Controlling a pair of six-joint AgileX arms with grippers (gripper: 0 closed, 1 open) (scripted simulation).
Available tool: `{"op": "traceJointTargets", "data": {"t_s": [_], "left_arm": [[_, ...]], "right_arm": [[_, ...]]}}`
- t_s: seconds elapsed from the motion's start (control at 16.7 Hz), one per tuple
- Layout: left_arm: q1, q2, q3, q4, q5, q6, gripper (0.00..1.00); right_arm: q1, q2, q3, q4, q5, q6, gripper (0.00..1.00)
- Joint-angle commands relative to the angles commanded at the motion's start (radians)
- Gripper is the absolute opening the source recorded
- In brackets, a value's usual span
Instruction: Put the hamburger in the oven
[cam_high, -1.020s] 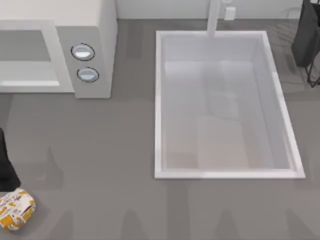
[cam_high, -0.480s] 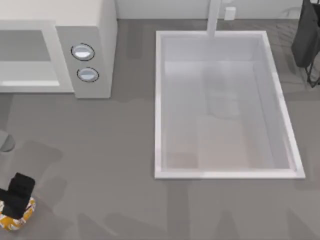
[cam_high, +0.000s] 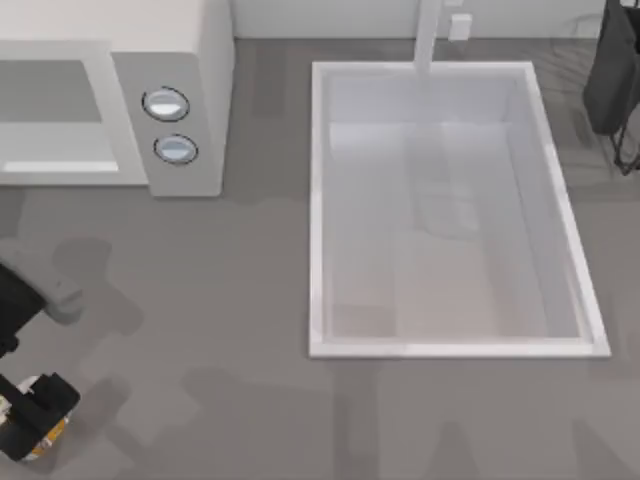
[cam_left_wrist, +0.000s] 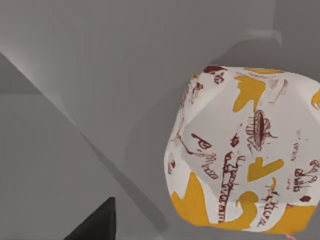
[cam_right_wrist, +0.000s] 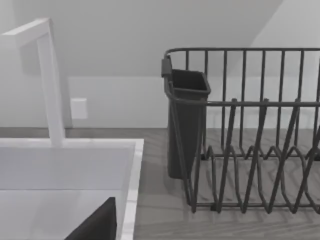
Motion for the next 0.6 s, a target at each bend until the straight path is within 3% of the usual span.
{"op": "traceJointTargets", "data": {"t_s": [0.6], "left_arm": [[-0.001, 0.081, 0.038, -0.030, -0.001, 0.035, 1.00]], "right_arm": [[0.000, 0.000, 0.000, 0.000, 0.000, 0.000, 1.00]]}}
